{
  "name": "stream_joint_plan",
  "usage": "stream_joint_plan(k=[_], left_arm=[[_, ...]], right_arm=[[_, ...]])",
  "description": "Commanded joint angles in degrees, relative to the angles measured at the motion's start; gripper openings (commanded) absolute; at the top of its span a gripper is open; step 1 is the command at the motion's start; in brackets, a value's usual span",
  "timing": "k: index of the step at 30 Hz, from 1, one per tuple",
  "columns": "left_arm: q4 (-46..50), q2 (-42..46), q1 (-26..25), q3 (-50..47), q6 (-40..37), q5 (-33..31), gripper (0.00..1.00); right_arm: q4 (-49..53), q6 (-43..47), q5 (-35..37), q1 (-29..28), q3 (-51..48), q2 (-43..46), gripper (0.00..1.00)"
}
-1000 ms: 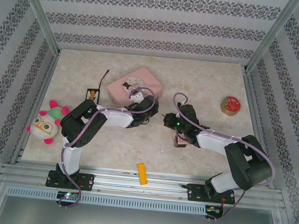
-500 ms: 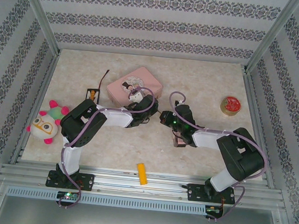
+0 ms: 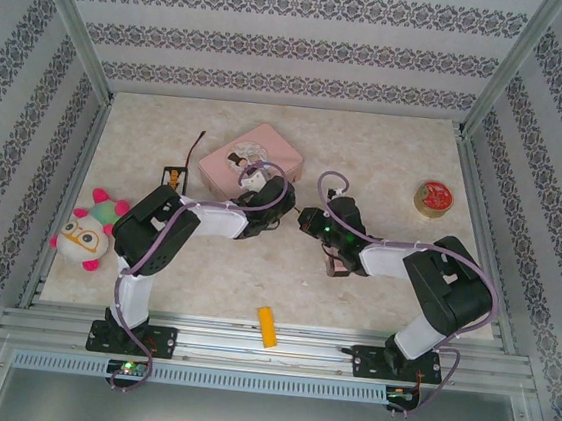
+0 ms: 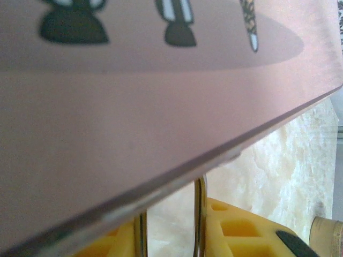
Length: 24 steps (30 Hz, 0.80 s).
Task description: Unlock a padlock with a key
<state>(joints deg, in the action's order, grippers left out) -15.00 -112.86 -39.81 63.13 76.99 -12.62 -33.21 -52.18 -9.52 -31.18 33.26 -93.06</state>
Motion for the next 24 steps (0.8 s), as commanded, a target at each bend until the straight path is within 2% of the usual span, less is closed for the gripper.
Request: stream_joint_plan(k=[1, 9, 24], left_arm=[[-5.12, 4.83, 2.24, -1.35, 1.58, -4.04, 0.13], [-6.18, 7.18, 3.47, -3.88, 2.29, -3.89, 0.13], [-7.32, 6.03, 3.6, -3.23, 2.95, -2.31, 0.13]], right_arm=[[0.32, -0.78, -0.09, -1.37, 1.55, 1.15, 0.0], [-0.39, -2.06, 2.0, -3.84, 3.11, -0.03, 0.0], [-3.09, -3.63, 2.05, -4.96, 4.94, -4.63, 0.0]])
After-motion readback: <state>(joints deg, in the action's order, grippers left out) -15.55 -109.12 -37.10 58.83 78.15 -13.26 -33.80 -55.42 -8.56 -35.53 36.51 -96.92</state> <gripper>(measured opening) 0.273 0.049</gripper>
